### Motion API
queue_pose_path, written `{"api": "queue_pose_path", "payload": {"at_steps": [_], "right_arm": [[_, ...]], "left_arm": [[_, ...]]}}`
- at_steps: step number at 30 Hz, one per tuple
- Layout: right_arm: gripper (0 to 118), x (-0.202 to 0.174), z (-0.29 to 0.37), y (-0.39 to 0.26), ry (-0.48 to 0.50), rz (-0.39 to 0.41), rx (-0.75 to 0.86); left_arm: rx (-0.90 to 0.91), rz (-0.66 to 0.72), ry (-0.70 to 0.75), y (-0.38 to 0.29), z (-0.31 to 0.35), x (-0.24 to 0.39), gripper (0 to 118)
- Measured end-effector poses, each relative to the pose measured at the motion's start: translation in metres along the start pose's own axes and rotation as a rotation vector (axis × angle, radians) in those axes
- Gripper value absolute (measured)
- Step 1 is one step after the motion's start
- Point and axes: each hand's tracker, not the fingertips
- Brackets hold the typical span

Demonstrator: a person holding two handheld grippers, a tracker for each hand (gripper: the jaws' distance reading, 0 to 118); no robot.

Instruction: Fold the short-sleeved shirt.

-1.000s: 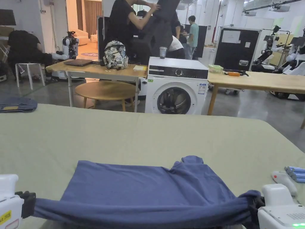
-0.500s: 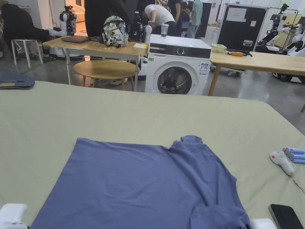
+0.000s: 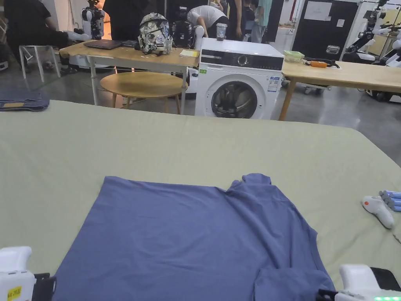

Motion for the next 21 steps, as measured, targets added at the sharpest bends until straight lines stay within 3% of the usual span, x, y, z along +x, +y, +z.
{"api": "queue_pose_path", "payload": {"at_steps": [9,12,15,18,21], "right_arm": [[68,-0.058,0.012,0.038,0.081,-0.112,0.343],[45,-0.081,0.024,0.044,0.079,-0.141,0.433],[16,-0.095,0.028,0.051,0.095,-0.158,0.475],[0,-0.105,0.034,0.057,0.115,-0.162,0.533],[0,-0.108,0.036,0.061,0.113,-0.162,0.593]], "left_arm": [[0.269,-0.083,0.016,0.03,0.01,0.052,30],[0.37,-0.099,0.039,0.032,0.011,0.068,28],[0.42,-0.085,0.041,0.035,0.009,0.076,12],[0.497,-0.106,0.077,0.034,0.017,0.09,0],[0.586,-0.112,0.072,0.032,0.026,0.099,0]]}}
